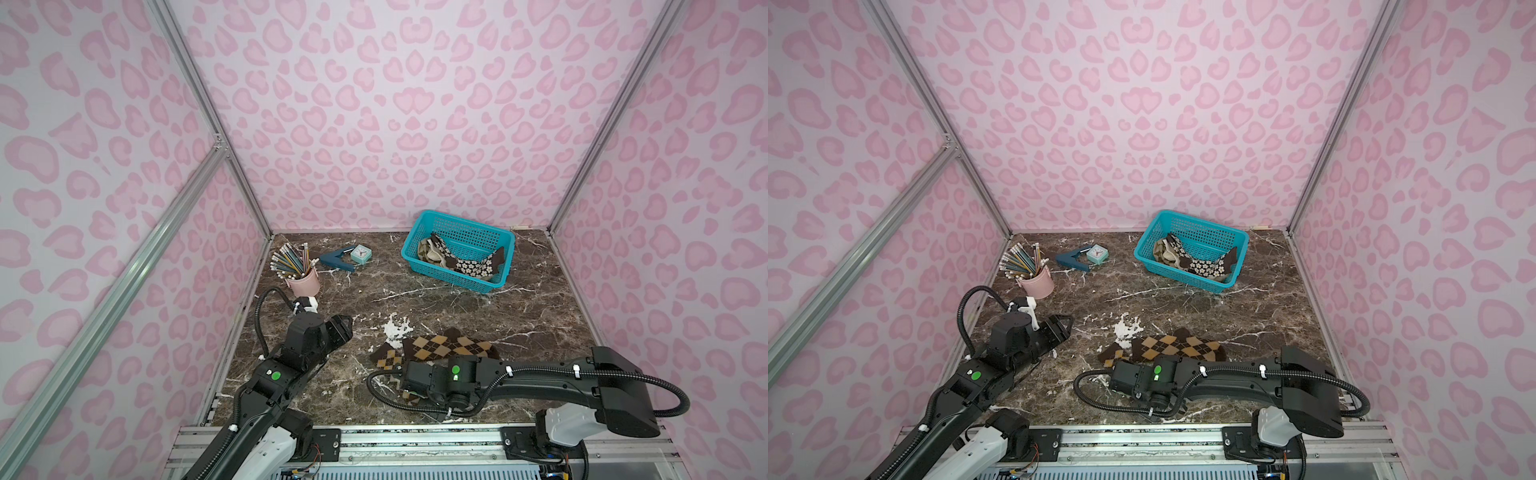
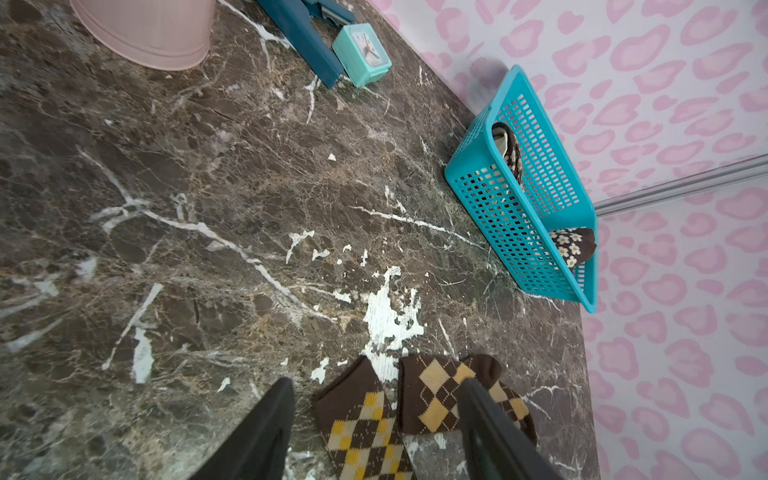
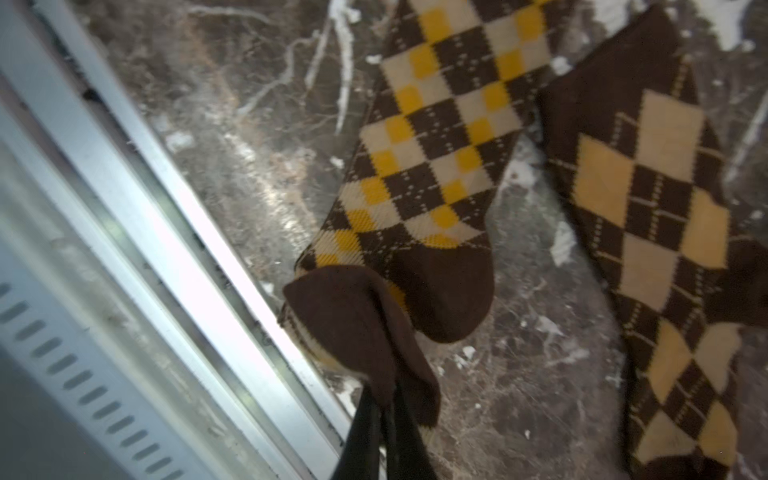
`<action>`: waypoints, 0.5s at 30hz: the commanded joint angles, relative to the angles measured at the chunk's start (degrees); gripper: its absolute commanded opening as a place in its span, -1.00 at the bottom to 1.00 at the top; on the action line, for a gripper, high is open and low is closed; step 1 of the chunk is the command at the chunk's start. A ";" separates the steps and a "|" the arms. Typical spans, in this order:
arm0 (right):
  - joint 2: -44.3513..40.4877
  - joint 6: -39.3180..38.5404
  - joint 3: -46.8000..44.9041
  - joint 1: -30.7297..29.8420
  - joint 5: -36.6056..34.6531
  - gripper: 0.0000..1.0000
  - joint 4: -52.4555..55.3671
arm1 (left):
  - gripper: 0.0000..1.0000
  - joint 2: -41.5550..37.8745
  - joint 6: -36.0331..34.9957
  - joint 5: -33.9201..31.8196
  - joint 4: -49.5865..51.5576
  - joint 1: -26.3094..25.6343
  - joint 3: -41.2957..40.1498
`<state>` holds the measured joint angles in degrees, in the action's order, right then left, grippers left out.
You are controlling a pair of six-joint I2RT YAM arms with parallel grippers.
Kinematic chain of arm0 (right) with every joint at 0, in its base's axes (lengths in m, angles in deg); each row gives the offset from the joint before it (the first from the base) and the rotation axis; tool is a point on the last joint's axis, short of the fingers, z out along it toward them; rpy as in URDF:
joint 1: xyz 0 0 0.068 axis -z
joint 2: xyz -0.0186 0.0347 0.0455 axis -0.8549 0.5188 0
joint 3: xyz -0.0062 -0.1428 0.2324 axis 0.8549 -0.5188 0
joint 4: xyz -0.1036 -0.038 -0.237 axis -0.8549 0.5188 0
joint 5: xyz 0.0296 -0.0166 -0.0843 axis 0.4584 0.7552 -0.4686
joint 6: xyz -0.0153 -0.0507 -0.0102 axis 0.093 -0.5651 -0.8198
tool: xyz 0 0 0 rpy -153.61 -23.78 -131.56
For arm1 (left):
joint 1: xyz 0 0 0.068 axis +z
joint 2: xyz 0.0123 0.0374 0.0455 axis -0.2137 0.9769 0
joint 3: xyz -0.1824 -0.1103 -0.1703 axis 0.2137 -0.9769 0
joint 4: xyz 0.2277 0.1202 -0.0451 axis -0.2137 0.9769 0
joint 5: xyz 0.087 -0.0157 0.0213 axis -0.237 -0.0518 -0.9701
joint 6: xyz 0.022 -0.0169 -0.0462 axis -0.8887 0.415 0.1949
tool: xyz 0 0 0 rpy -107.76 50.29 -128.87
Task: Place the socks together as a pair
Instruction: Flatten out the sock at the center of the board.
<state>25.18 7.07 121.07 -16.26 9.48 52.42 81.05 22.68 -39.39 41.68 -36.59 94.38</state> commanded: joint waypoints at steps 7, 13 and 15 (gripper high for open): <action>0.70 12.22 1.50 7.27 -18.36 -0.76 7.73 | 0.31 2.67 -0.06 2.40 -7.78 -1.75 -1.57; -0.11 16.92 2.61 8.86 -19.24 -0.22 13.10 | 0.30 7.99 -0.15 2.88 -11.17 -6.00 -1.38; -1.12 21.57 1.94 9.51 -19.54 -0.20 17.31 | 0.30 9.64 -0.16 2.84 -12.20 -7.94 -1.32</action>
<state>25.05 21.65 122.82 -7.30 -7.94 62.13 89.45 22.70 -36.64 34.34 -42.99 92.76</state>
